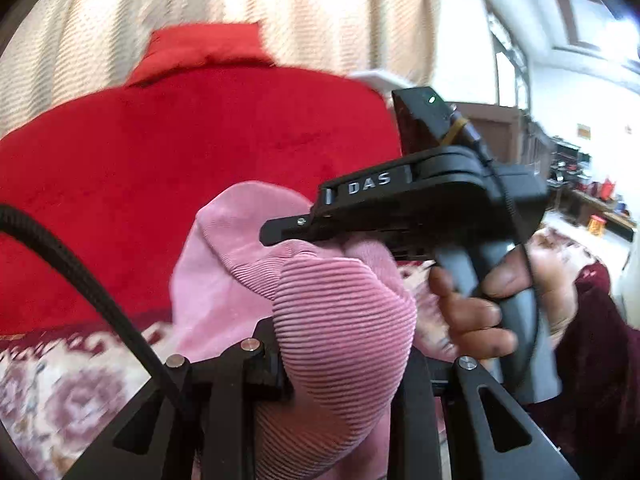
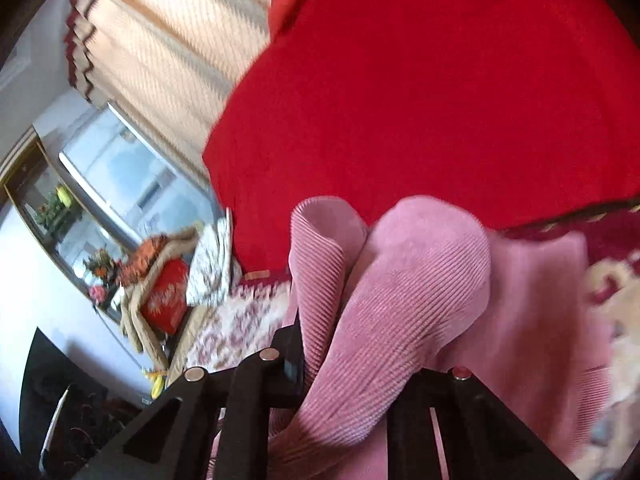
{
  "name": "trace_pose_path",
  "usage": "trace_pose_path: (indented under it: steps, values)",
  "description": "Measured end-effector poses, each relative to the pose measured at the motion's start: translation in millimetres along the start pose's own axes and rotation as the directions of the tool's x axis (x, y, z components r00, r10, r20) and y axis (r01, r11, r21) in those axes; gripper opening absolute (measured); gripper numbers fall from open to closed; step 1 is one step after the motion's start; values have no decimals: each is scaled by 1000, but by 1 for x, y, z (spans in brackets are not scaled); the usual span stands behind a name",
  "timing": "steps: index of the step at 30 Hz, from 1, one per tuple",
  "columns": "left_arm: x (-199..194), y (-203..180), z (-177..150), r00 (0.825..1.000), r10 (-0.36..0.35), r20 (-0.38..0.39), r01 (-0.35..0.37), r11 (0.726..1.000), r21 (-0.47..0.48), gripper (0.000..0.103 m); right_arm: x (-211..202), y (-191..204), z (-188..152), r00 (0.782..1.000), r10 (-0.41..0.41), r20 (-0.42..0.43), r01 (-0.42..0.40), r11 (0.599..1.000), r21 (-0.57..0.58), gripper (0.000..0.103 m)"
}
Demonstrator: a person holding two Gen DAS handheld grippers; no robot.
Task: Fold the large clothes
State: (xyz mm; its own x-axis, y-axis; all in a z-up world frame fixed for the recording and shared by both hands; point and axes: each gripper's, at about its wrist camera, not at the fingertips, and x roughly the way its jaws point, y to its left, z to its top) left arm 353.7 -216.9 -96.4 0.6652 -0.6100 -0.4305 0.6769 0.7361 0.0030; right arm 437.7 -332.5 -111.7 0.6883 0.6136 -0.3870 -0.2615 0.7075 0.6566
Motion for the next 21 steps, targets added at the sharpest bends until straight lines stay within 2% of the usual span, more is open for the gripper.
trace_pose_path:
  steps: [1, 3, 4, 5, 6, 9, 11, 13, 16, 17, 18, 21]
  values:
    - [5, -10, 2, 1000, -12, 4, 12, 1000, 10, 29, -14, -5, 4, 999, -10, 36, 10, 1000, -4, 15]
    - [18, -28, 3, 998, -59, -1, 59, 998, 21, 43, -34, -26, 10, 996, -51, 77, 50, 999, 20, 12]
    - [20, -33, 3, 997, -74, -2, 74, 997, 25, 50, -36, -35, 12, 995, -68, 74, 65, 997, 44, 12]
    - [24, -40, 1, 993, -120, -13, 121, 992, 28, 60, -37, -52, 11, 994, -91, 64, 86, 993, 77, 12]
    - [23, -45, 2, 988, -150, -23, 151, 988, 31, 65, -35, -69, 9, 992, -115, 47, 109, 988, 106, 12]
    - [17, -55, -1, 970, -232, -67, 237, 968, 83, 65, -23, -111, -3, 986, -165, -31, 168, 972, 164, 11]
    - [4, -52, -3, 958, -274, -84, 282, 954, 106, 65, -15, -131, -10, 987, -151, -64, 161, 965, 207, 11]
    - [-9, -40, -1, 955, -288, -71, 295, 949, 113, 65, -15, -139, -13, 991, -122, -61, 133, 962, 238, 11]
    - [-31, 0, 4, 956, -291, -23, 292, 955, 55, 67, -14, -135, -16, 990, -125, -58, 135, 964, 227, 11]
    - [-33, 18, 5, 964, -265, -6, 265, 964, 18, 70, -14, -139, -18, 990, -130, -59, 140, 963, 231, 11]
    - [-34, 40, 5, 978, -209, 6, 209, 977, -38, 72, -12, -139, -19, 989, -132, -59, 143, 961, 238, 12]
    - [-23, 83, 1, 995, -97, -27, 91, 981, -170, 72, -21, -149, -21, 989, -135, -53, 144, 956, 256, 12]
